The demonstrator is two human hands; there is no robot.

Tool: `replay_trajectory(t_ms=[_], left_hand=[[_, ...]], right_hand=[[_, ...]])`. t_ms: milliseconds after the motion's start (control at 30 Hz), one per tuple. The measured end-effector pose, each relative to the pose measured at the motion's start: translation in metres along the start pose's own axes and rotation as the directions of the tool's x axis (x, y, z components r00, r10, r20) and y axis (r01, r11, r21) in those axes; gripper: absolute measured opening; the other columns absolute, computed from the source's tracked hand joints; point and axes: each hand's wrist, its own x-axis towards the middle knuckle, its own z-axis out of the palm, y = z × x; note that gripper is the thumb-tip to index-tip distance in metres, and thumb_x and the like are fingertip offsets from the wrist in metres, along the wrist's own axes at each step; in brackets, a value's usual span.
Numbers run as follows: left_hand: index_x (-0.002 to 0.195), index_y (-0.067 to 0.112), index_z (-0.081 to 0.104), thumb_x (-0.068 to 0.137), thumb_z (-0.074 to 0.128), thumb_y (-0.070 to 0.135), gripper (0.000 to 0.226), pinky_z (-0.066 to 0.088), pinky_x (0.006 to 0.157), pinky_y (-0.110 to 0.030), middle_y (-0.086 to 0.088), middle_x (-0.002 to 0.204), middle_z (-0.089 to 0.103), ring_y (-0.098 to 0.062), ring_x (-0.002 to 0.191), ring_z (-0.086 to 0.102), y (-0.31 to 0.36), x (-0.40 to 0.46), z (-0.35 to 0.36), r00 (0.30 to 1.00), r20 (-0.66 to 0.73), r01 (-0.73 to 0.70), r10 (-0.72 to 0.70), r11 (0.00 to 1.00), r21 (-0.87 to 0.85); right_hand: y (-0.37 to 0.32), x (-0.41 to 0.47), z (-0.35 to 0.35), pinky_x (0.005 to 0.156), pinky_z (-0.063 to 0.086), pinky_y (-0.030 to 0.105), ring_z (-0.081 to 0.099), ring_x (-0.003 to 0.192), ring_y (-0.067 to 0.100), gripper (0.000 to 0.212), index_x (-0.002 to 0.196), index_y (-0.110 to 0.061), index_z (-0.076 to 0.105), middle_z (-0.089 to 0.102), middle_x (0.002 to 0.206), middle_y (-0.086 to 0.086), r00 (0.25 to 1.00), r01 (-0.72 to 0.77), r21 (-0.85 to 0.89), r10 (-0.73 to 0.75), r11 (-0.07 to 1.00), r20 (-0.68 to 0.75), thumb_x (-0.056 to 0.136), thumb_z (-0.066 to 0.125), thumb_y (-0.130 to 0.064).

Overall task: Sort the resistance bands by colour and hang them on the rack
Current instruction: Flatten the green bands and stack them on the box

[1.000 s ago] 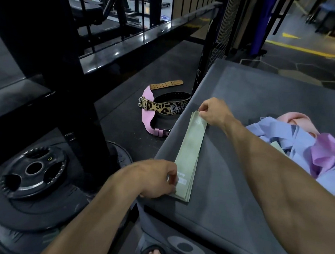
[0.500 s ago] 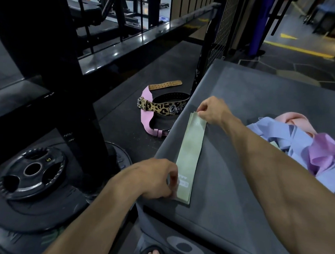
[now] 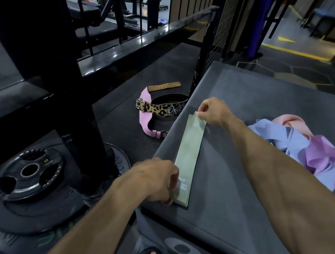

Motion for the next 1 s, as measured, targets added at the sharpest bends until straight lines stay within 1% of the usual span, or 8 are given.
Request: replay_trajectory(t_ms=[167, 400, 500, 567, 633, 700, 867, 1000], left_hand=[[0.094, 0.032, 0.063, 0.072, 0.082, 0.037, 0.030, 0.056, 0.086, -0.037, 0.009, 0.097, 0.066, -0.022, 0.094, 0.064, 0.000, 0.000, 0.001, 1.000, 0.001, -0.001, 0.001, 1.000, -0.001], [0.093, 0.030, 0.061, 0.075, 0.082, 0.033, 0.028, 0.057, 0.087, -0.038, 0.007, 0.099, 0.066, -0.022, 0.093, 0.065, 0.002, 0.002, 0.004, 0.999, 0.031, -0.013, 0.013, 1.000, 0.001], [0.092, 0.031, 0.059, 0.074, 0.084, 0.034, 0.031, 0.057, 0.087, -0.038, 0.007, 0.099, 0.065, -0.021, 0.092, 0.064, 0.000, 0.002, 0.004, 0.999, 0.034, -0.019, 0.019, 1.000, -0.008], [0.087, 0.032, 0.056, 0.071, 0.087, 0.035, 0.036, 0.057, 0.085, -0.037, 0.011, 0.089, 0.061, -0.019, 0.088, 0.063, -0.001, 0.003, 0.005, 0.999, 0.043, -0.025, 0.026, 0.999, -0.022], [0.086, 0.032, 0.054, 0.069, 0.089, 0.034, 0.039, 0.056, 0.083, -0.036, 0.014, 0.082, 0.056, -0.018, 0.086, 0.062, -0.002, 0.003, 0.006, 0.999, 0.042, -0.033, 0.034, 0.999, -0.023], [0.085, 0.033, 0.055, 0.070, 0.088, 0.032, 0.037, 0.056, 0.082, -0.035, 0.014, 0.082, 0.055, -0.019, 0.087, 0.062, -0.004, 0.004, 0.006, 0.999, 0.023, -0.041, 0.041, 0.999, -0.015], [0.091, 0.030, 0.062, 0.074, 0.083, 0.032, 0.027, 0.057, 0.083, -0.036, 0.013, 0.085, 0.063, -0.018, 0.087, 0.064, -0.004, 0.006, 0.006, 0.997, 0.023, -0.078, 0.078, 0.997, -0.015], [0.085, 0.034, 0.062, 0.075, 0.078, 0.031, 0.019, 0.058, 0.082, -0.037, 0.014, 0.082, 0.066, -0.015, 0.084, 0.065, -0.007, 0.005, 0.003, 0.997, -0.006, -0.079, 0.079, 0.996, -0.051]], right_hand=[[-0.001, -0.001, -0.001, 0.070, 0.046, 0.019, 0.065, 0.081, 0.011, 0.007, 0.088, -0.018, 0.077, 0.070, 0.085, -0.004, 0.998, 0.054, -0.002, -0.054, 0.999, 0.041, 0.087, 0.070, -0.016], [-0.004, 0.002, 0.008, 0.075, 0.047, 0.022, 0.066, 0.085, 0.014, 0.013, 0.097, -0.017, 0.079, 0.068, 0.085, -0.005, 0.997, 0.039, -0.030, -0.037, 0.999, 0.073, 0.088, 0.070, -0.014], [-0.007, 0.002, 0.008, 0.075, 0.047, 0.024, 0.064, 0.085, 0.015, 0.010, 0.092, -0.019, 0.076, 0.067, 0.087, -0.004, 0.995, 0.014, -0.037, -0.010, 0.999, 0.096, 0.088, 0.069, -0.014], [-0.007, 0.003, 0.007, 0.075, 0.048, 0.025, 0.064, 0.086, 0.017, 0.008, 0.086, -0.021, 0.072, 0.067, 0.087, -0.003, 0.994, -0.001, -0.042, 0.006, 0.999, 0.107, 0.088, 0.069, -0.014], [-0.009, 0.004, 0.007, 0.074, 0.048, 0.026, 0.063, 0.085, 0.017, 0.012, 0.080, -0.021, 0.068, 0.068, 0.089, -0.002, 0.994, 0.000, -0.059, 0.007, 0.998, 0.107, 0.088, 0.068, -0.012], [-0.010, 0.004, 0.007, 0.073, 0.047, 0.027, 0.062, 0.085, 0.017, 0.017, 0.076, -0.022, 0.064, 0.068, 0.090, -0.001, 0.994, 0.007, -0.067, 0.000, 0.998, 0.105, 0.088, 0.066, -0.010], [-0.012, 0.008, 0.006, 0.076, 0.053, 0.032, 0.065, 0.088, 0.020, 0.021, 0.073, -0.024, 0.061, 0.069, 0.091, 0.001, 0.995, 0.023, -0.085, -0.014, 0.996, 0.098, 0.089, 0.065, -0.012], [-0.014, 0.011, 0.010, 0.073, 0.050, 0.031, 0.065, 0.090, 0.022, 0.017, 0.078, -0.025, 0.061, 0.069, 0.096, 0.002, 0.998, 0.011, -0.117, -0.004, 0.993, 0.059, 0.088, 0.063, -0.011]])
